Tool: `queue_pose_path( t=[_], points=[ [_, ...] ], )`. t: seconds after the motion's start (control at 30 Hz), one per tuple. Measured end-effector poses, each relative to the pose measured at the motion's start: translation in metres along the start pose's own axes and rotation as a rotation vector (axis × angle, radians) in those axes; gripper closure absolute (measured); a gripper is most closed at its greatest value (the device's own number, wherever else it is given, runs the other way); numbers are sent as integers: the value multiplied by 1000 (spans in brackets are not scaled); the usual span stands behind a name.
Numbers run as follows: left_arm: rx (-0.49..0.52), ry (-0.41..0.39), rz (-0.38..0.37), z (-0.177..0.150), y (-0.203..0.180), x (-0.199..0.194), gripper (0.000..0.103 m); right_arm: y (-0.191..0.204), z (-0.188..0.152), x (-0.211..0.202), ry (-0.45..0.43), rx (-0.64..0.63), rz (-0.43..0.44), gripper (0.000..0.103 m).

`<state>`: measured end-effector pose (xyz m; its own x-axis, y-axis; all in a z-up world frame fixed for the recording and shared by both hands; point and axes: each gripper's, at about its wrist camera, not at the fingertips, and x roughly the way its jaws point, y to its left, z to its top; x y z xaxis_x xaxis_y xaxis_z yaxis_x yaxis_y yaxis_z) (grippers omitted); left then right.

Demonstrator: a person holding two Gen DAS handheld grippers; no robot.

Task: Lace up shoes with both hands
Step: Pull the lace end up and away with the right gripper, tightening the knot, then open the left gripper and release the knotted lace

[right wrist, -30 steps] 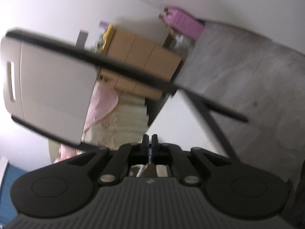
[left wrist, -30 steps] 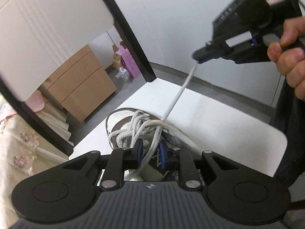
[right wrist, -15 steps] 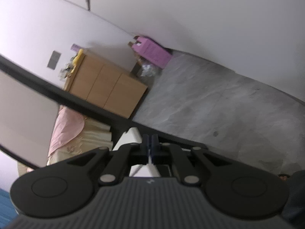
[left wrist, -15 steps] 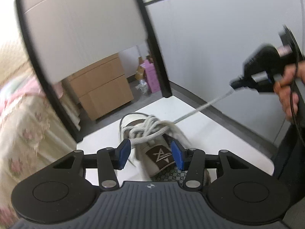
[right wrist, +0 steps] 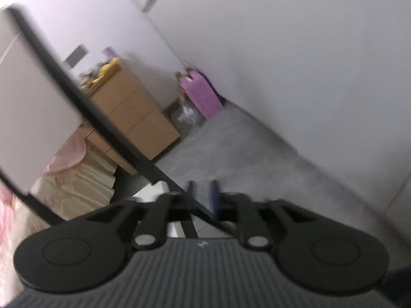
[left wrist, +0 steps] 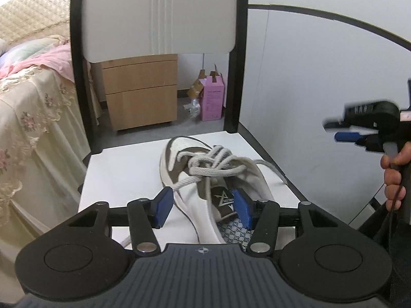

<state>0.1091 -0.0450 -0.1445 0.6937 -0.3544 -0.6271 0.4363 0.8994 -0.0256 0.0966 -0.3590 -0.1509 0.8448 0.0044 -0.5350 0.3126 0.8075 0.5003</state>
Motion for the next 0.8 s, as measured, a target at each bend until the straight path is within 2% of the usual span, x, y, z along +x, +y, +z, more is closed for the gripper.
queue_pose_path(
  t=[0.07,0.13,0.2,0.23,0.27,0.37,0.43,0.8],
  points=[
    [-2,14,8,-3,-1,5,57,16,-5,-7,5,-70,89,57],
    [-20,35,21,-6,-1,9,69,34,-15,-6,89,-139,205,61],
    [-40,47,19,-6,2,12,74,52,-29,-2,190,-206,293,62],
    [-51,50,22,-6,3,14,80,61,-37,0,238,-242,322,62],
    [-63,51,20,-6,4,15,80,69,-44,2,281,-273,345,62],
    [-82,49,21,-4,6,20,82,89,-62,8,360,-330,359,70],
    [-81,48,26,-2,6,24,88,97,-70,15,380,-357,333,86],
    [-114,50,59,10,23,42,90,121,-71,31,358,-368,291,88]
  ],
)
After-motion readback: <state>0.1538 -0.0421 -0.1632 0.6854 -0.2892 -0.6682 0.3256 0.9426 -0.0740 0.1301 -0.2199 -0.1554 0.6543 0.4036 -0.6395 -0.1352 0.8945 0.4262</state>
